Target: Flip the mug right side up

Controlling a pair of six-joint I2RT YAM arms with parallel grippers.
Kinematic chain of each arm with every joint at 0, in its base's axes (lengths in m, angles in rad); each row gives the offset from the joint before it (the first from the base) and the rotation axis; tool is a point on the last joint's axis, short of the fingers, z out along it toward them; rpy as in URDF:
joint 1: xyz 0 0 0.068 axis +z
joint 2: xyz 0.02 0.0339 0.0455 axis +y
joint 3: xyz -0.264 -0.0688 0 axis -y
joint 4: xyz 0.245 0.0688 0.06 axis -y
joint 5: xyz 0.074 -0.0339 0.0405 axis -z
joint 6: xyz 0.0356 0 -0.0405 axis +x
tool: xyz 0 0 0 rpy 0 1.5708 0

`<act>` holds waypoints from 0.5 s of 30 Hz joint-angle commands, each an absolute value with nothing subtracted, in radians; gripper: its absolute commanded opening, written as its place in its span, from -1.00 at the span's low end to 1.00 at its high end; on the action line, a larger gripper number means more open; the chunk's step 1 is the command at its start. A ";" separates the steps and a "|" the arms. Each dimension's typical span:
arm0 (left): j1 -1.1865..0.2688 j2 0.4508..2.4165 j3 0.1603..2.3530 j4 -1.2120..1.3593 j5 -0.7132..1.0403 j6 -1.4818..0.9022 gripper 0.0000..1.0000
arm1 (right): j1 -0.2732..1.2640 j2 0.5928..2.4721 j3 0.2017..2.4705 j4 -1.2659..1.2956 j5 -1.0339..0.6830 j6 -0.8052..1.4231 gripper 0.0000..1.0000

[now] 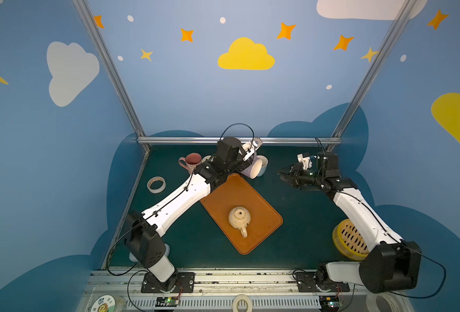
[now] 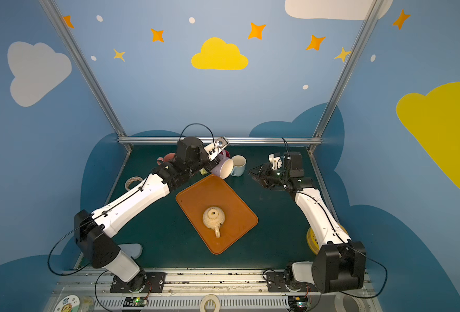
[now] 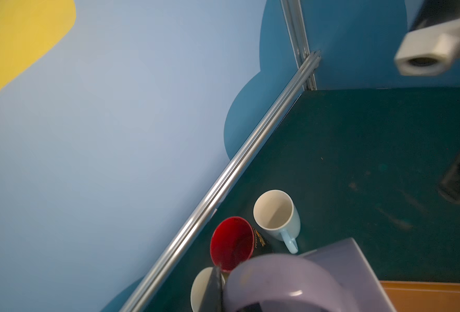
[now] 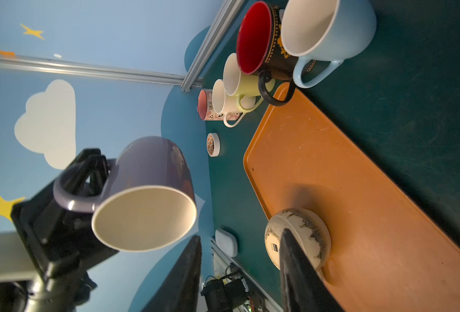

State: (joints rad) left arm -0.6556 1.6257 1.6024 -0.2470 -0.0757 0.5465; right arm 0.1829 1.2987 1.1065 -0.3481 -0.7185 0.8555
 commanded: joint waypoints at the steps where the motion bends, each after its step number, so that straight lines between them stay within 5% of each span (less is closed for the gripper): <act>1: -0.645 1.595 1.577 -0.450 -0.027 0.280 -0.93 | 0.195 1.254 1.083 -0.404 -0.669 0.755 -0.17; 9: -0.454 1.299 1.007 0.076 0.060 -0.180 -0.93 | 0.239 1.218 1.033 -0.307 -0.692 0.773 -0.17; 15: -0.323 1.252 0.757 0.347 0.078 -0.386 -0.93 | 0.282 1.208 0.991 -0.258 -0.679 0.752 -0.17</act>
